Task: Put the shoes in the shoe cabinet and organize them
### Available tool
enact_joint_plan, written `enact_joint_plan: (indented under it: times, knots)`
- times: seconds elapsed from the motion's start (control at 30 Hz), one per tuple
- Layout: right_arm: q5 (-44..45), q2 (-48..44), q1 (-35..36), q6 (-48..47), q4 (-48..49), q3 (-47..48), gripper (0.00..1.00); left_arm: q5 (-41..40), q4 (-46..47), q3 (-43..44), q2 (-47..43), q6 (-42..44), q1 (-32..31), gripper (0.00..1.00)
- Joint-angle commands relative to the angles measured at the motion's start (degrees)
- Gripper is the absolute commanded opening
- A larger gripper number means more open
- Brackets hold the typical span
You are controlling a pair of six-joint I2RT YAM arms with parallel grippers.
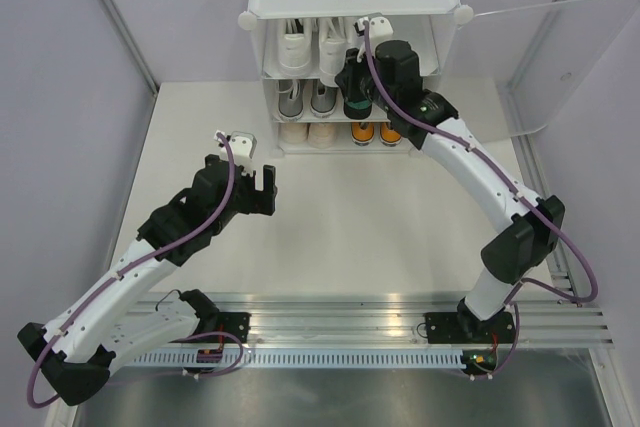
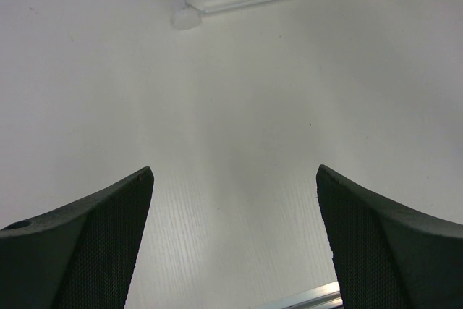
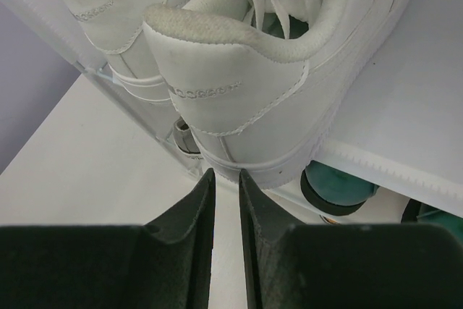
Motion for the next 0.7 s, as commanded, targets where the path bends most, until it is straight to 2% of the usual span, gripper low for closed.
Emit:
enact_joint_plan:
  times: [0.0, 0.67]
  knots:
    - [3.65, 2.45, -1.13, -0.81, 5.52, 3.62, 0.24, -0.14, 1.88, 0.11, -0.23, 1.91, 0.00, 0.96]
    - [2.60, 7.56, -3.33, 0.42, 5.35, 7.84, 0.26, 0.38, 1.79, 0.11, -0.05, 1.91, 0.00, 0.96]
